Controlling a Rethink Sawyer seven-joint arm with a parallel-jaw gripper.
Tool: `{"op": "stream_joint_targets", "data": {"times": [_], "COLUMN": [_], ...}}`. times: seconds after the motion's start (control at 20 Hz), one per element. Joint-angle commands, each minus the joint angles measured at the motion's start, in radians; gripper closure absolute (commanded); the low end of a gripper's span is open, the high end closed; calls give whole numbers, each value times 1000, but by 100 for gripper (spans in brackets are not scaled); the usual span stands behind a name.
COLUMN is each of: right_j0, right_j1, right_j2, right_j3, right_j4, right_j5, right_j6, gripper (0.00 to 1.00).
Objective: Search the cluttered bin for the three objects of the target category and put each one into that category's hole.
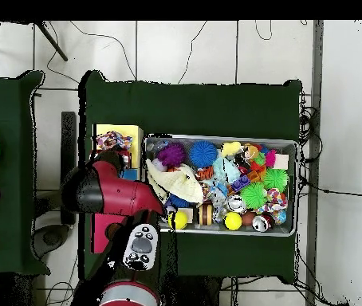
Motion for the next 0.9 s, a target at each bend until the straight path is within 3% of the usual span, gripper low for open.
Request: {"op": "stream_joint_targets", "data": {"times": [0.05,0.2,0.25,0.9], "right_j0": [-8,-4,0,11], "right_j1": [48,51,52,58], "right_j2": [8,2,-3,-22], "right_j3": [58,57,54,47], "right_j4": [21,20,20,21], "right_j5": [163,151,157,169], "right_j6": [198,199,198,202], "gripper": [0,0,100,100]}}
